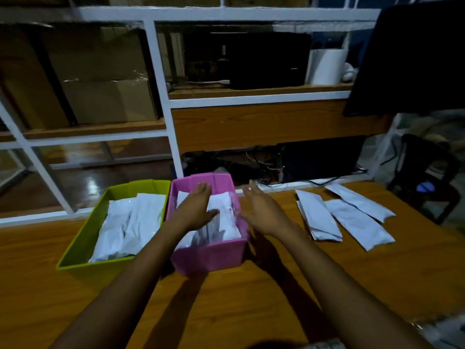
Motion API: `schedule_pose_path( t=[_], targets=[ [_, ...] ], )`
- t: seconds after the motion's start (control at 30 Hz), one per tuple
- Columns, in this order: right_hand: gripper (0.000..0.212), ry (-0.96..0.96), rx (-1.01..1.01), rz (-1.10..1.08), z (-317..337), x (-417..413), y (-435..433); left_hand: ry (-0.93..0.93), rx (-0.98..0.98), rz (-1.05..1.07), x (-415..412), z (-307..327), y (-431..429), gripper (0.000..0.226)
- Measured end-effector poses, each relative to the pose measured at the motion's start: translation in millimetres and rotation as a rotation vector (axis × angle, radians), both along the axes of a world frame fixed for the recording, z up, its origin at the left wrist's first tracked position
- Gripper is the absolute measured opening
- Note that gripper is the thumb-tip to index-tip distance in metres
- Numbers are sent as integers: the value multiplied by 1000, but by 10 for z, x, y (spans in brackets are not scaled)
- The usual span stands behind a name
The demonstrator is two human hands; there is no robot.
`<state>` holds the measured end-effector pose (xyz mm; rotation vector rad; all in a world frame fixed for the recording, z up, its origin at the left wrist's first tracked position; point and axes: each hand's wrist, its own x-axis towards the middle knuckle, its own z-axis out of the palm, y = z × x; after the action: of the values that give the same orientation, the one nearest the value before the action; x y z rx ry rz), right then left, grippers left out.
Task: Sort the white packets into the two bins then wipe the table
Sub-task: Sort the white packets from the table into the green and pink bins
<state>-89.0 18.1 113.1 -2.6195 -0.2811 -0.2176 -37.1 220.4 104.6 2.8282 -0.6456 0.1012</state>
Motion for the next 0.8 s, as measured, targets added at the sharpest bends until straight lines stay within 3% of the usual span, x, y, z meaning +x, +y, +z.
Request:
schedule_pose_path(
  t=[0.17,0.27,0.53,0.8],
  targets=[
    [63,-195,221,-188,43,-947,-471,-128,-427,-47,-817,-5,-539,72],
    [62,-236,334,-278,-80,-1434,-711,-157,-561,-51,-1269,-144,-876,69],
    [59,-276,399,-407,-341,-2009,-1341,-95,-604,-156,-1712,-535,-1501,67],
    [57,-228,389,-499,-639,-1641,-1972,-33,-535,-204,-1132,-717,-2071,66]
  ],
)
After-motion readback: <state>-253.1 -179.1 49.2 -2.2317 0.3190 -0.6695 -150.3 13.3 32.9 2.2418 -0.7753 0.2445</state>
